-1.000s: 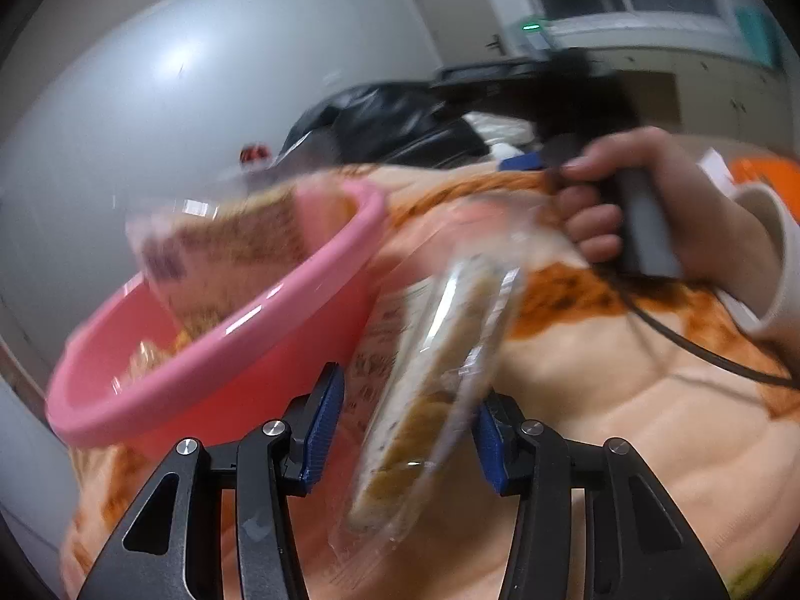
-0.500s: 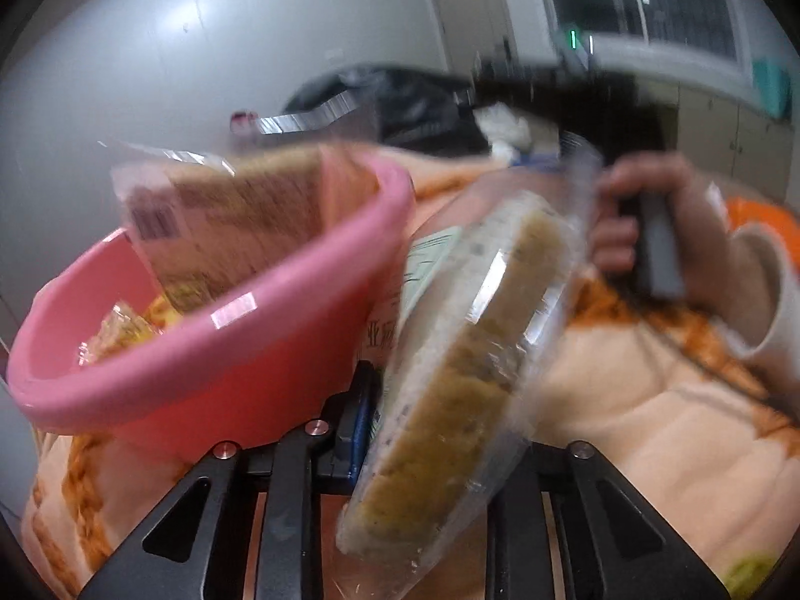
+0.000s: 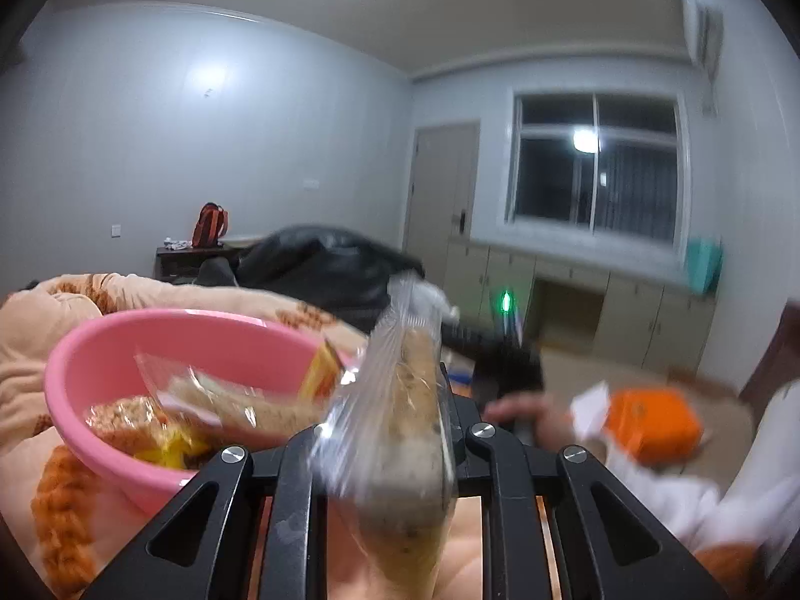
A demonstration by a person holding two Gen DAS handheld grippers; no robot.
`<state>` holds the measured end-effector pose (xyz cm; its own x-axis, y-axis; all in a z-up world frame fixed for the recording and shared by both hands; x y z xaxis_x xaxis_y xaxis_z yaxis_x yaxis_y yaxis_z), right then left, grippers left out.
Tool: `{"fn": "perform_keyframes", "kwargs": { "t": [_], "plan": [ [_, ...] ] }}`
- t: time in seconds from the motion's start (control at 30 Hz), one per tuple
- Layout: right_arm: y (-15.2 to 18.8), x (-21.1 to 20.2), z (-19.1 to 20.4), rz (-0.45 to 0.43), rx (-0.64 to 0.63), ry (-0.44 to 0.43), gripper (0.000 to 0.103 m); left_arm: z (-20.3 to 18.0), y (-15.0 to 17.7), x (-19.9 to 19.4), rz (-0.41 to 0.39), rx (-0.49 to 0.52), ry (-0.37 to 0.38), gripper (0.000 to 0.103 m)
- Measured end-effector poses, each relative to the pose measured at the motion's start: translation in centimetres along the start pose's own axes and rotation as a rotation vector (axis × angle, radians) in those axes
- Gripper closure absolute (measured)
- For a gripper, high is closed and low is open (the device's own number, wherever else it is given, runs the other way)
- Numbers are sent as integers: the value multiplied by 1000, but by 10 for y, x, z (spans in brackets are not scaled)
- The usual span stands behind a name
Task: Organize snacks
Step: 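Lift the bread slice over the pink bowl and open the left gripper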
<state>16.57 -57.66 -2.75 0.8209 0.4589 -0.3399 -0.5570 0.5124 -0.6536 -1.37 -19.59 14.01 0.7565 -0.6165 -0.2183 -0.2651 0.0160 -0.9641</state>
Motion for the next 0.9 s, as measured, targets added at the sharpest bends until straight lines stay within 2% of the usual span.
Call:
{"fn": "perform_keyframes", "kwargs": {
  "t": [0.07, 0.2, 0.33, 0.43, 0.57, 0.6, 0.67, 0.7, 0.77, 0.83, 0.9],
  "plan": [
    [0, 0, 0, 0, 0, 0, 0, 8, -17, -8, -52, -15, -23, 88],
    [0, 0, 0, 0, 1, 0, 0, 25, -40, -23, -93, -22, -70, 88],
    [0, 0, 0, 0, 0, 0, 0, 33, -56, -21, -118, -51, -67, 88],
    [0, 1, 0, 0, 0, 0, 0, 41, -77, -19, -171, -86, -69, 88],
    [0, 1, 0, 0, 1, 0, 0, 61, -103, -21, -241, -90, -181, 88],
    [0, 1, 0, 0, 1, 0, 0, 68, -106, -19, -248, -81, -229, 88],
    [0, 1, 0, 0, 0, 0, 0, 84, -103, -10, -230, -53, -336, 88],
    [0, 1, 0, 0, 1, 0, 0, 96, -95, -1, -189, -38, -430, 88],
    [0, 1, 0, 0, 1, -1, 0, 113, -78, 9, -127, -61, -527, 88],
    [0, 1, 0, 0, 0, 0, 0, 125, -55, 14, -94, -119, -521, 88],
    [0, 1, 0, 0, 0, -1, 0, 131, -34, 13, -97, -162, -536, 88]
  ]
}}
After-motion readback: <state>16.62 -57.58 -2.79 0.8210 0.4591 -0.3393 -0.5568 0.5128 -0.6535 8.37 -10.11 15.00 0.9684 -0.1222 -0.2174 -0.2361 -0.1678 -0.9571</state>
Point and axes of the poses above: each gripper's, at about its wrist camera, not at the fingertips, and x roughly the way its jaws point, z to its left, y to its underside, the point moved 5 cm from there along x, roughly the way its jaws point, and after that the axes turned 1 degree about -x, right-handed, at the moved point
